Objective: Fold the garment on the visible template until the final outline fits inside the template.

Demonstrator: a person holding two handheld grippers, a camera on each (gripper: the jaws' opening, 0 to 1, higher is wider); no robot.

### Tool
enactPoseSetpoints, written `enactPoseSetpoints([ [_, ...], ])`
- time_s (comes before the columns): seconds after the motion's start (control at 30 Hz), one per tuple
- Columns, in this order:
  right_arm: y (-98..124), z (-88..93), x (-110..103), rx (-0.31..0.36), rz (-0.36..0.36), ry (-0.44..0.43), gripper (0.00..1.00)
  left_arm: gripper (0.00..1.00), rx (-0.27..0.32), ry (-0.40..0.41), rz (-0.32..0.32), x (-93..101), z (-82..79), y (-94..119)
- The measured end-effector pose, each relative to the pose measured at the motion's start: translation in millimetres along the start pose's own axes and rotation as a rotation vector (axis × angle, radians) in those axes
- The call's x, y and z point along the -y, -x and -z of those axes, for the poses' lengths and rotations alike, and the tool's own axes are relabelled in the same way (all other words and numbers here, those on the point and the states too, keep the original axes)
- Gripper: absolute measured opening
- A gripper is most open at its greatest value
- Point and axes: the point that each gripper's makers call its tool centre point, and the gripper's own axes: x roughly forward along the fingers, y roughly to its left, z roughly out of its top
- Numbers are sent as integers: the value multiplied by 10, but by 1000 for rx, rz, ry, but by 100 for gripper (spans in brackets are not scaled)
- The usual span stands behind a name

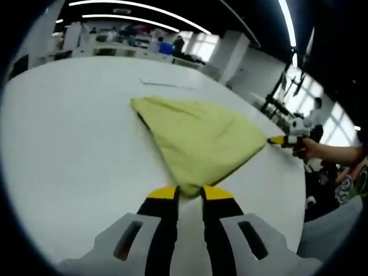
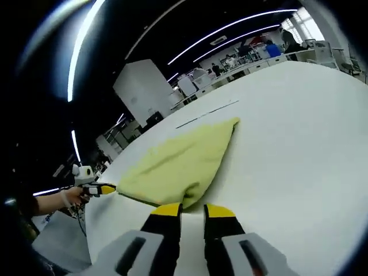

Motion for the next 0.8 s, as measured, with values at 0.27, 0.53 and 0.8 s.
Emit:
enactPoseSetpoints([
  [0.27, -50, -29, 19, 26, 12, -67, 0, 9, -6, -3, 6, 9, 45, -9],
  [0.53, -68, -35, -26, 35, -6, -90, 1, 7, 2, 18, 7, 1, 71, -21],
  [0.8, -11, -42, -8, 21, -7, -52, 0, 2, -3, 13, 4, -11, 73, -31],
])
